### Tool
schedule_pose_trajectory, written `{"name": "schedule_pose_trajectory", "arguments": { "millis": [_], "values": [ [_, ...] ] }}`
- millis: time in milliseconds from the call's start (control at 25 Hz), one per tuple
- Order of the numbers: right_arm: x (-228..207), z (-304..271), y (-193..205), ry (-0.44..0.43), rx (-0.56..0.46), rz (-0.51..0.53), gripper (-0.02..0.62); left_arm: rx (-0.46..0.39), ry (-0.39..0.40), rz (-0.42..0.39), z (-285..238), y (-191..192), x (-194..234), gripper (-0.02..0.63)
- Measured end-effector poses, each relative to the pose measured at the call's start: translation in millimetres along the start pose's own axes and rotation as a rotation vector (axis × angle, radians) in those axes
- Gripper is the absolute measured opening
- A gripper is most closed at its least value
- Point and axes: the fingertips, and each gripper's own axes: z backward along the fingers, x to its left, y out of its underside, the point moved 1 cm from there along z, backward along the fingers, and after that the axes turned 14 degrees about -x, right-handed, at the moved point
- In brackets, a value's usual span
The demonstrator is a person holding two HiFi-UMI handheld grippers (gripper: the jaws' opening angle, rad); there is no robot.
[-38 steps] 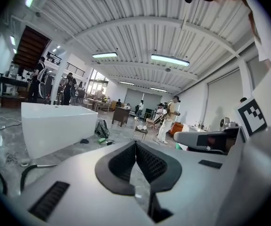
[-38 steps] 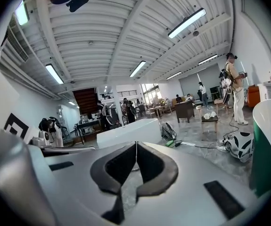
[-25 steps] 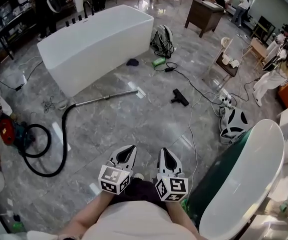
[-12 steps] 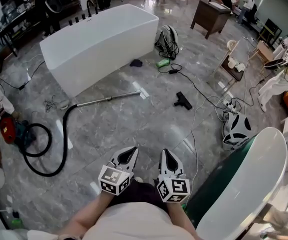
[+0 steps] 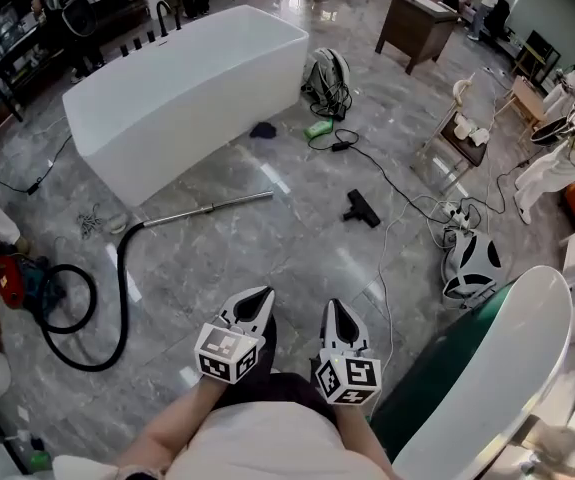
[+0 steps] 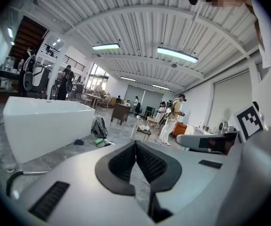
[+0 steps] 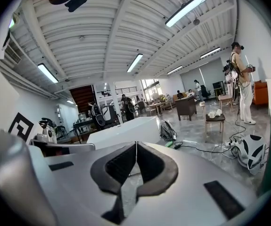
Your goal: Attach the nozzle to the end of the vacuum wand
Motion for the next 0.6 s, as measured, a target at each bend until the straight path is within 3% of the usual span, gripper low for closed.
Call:
{"name": "schedule_pose_trajectory", "arguments": {
  "millis": [600],
  "values": [
    [-12, -142, -13, 0.051, 0.017, -0.022, 0.015, 0.034, 0.081, 0.022, -127, -43, 87, 0.009]
  ]
}}
